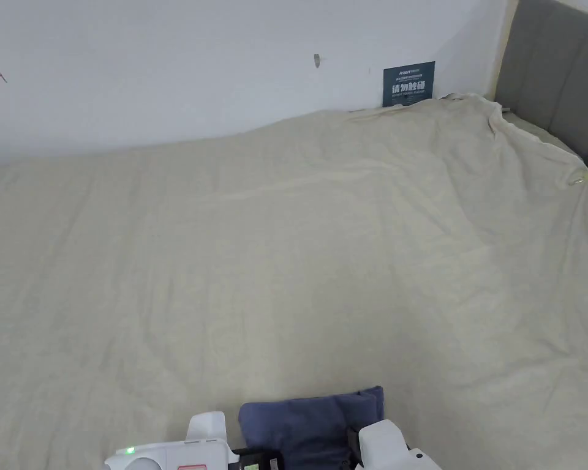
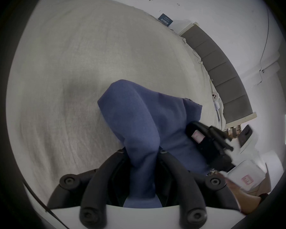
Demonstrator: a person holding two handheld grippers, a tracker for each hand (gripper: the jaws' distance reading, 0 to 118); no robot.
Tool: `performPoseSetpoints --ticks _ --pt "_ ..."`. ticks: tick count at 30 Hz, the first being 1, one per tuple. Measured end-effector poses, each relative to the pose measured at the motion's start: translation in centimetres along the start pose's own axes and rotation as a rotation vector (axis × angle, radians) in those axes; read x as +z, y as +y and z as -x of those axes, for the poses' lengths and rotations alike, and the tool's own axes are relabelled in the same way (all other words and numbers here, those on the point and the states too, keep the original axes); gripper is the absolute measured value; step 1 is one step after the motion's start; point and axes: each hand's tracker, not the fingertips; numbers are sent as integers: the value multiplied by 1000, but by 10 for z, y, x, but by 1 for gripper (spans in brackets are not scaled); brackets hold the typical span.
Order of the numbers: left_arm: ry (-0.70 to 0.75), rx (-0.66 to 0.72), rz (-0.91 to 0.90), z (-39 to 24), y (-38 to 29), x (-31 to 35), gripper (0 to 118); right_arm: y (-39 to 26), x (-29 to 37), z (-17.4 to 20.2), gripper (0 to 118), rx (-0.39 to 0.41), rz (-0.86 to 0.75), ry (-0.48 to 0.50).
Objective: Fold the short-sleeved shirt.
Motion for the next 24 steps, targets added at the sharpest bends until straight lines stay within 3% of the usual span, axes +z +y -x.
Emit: performPoseSetpoints --ticks 4,11,18,24 --pt "16 -40 -18 -12 2 8 16 34 40 -14 0 -20 -135 -11" --pt "77 -77 -56 3 25 49 16 114 111 -46 0 51 -340 -91" --pt "231 -81 -68 70 43 117 16 162 151 -48 0 88 -437 -139" --pt "420 8 -123 149 49 191 16 178 152 -35 0 98 -462 -170"
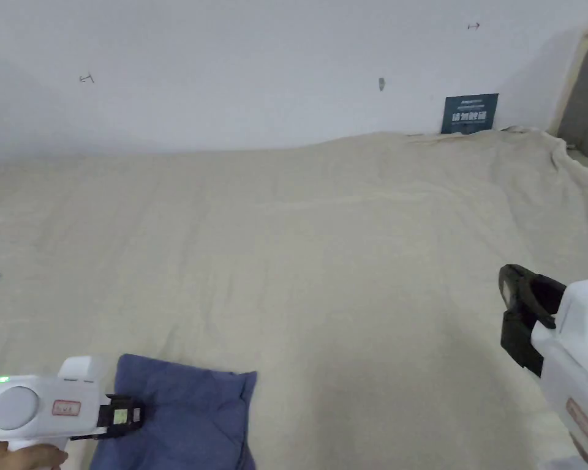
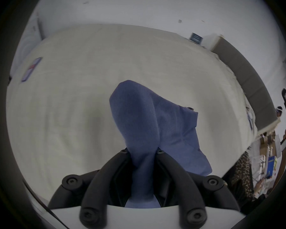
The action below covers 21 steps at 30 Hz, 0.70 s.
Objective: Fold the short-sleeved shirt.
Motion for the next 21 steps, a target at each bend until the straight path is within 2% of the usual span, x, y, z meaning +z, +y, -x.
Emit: performPoseSetpoints --ticks 7,12,17,21 --pt "168 102 1 99 5 39 16 8 -14 25 0 12 4 -10" --pt "233 190 20 154 1 49 16 6 -23 40 0 3 13 -27" --pt "309 251 40 187 -7 50 16 -1 -31 49 0 -6 26 -34" --pt "309 285 37 192 -13 39 16 -6 -36 53 0 -13 44 -32"
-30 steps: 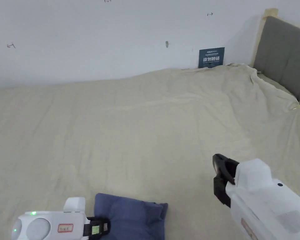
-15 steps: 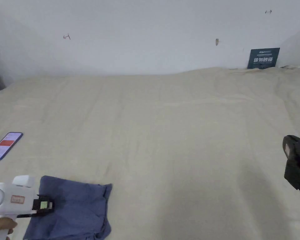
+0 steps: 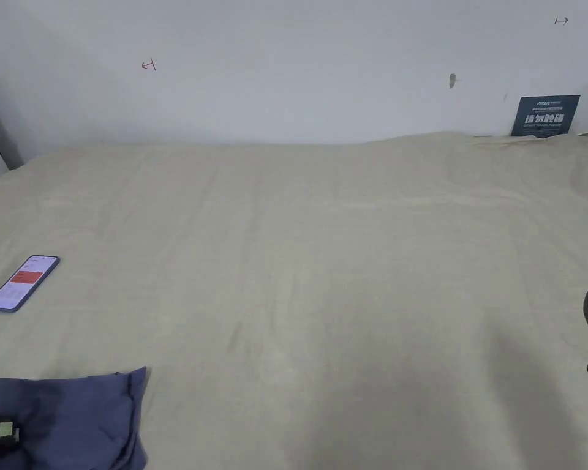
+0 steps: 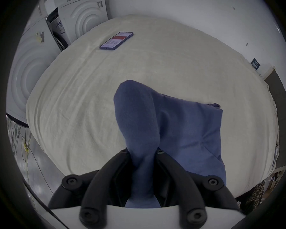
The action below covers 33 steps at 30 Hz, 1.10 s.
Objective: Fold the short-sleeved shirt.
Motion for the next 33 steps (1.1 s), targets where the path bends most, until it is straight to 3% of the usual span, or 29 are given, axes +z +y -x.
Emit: performPoseSetpoints --ticks 2,4,5,9,10,19,22,27,33 --pt "13 -4 -4 12 4 -19 17 0 0 0 0 0 7 5" --pt "51 -24 -11 11 5 -21 29 0 0 -1 0 -10 7 14" --pt "83 -34 -31 9 5 -19 40 1 1 -2 0 -12 7 17" --pt "121 -3 -109 -6 -1 7 113 7 6 -9 0 -13 -3 21" --pt "116 7 -147 -12 -5 19 116 9 8 -11 0 -13 -8 23" --pt "15 -19 -572 -77 -17 128 116 30 26 -28 0 9 -45 5" --pt "-110 13 -731 -102 -26 163 116 36 31 -34 0 6 -66 16" --pt "-132 -104 -847 -159 -38 208 116 44 38 -40 0 0 -102 34" --pt "-225 -237 -978 -231 -68 234 108 48 44 -47 0 -14 -137 48"
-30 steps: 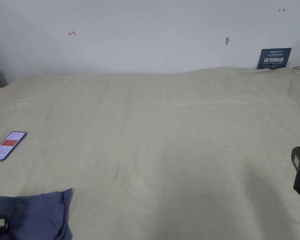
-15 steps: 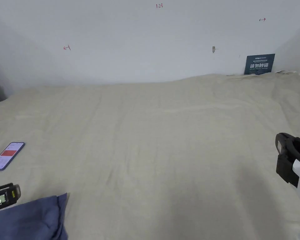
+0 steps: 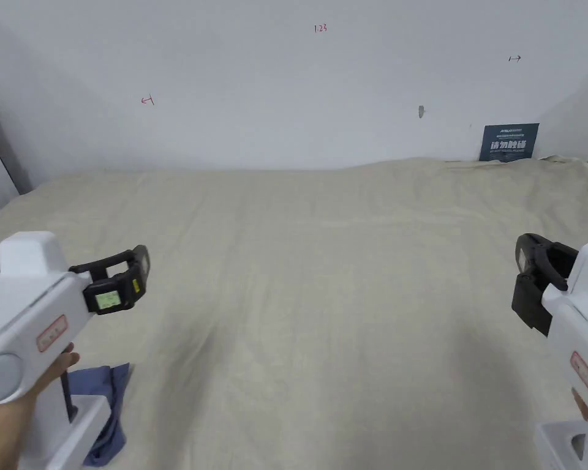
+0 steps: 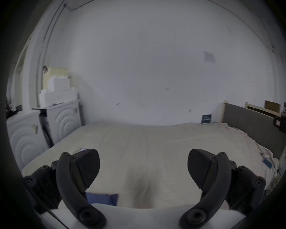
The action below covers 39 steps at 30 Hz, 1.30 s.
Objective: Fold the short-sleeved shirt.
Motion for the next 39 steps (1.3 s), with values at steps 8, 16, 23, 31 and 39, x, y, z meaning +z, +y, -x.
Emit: performPoseSetpoints --ticks 8,16,23,31,39 --pt "-20 -35 -165 -75 -23 -1 59 -8 4 -13 0 6 0 -27" --pt "0 -83 -205 -130 -54 -3 0 -15 7 -19 0 26 -32 -97" --pt "37 -43 -232 -143 -66 0 0 -21 11 -19 0 36 -62 -129" --pt "46 -29 -240 -140 -63 4 0 -24 14 -17 0 40 -62 -130" --pt "41 -32 -241 -138 -61 6 0 -24 15 -15 0 38 -64 -120"
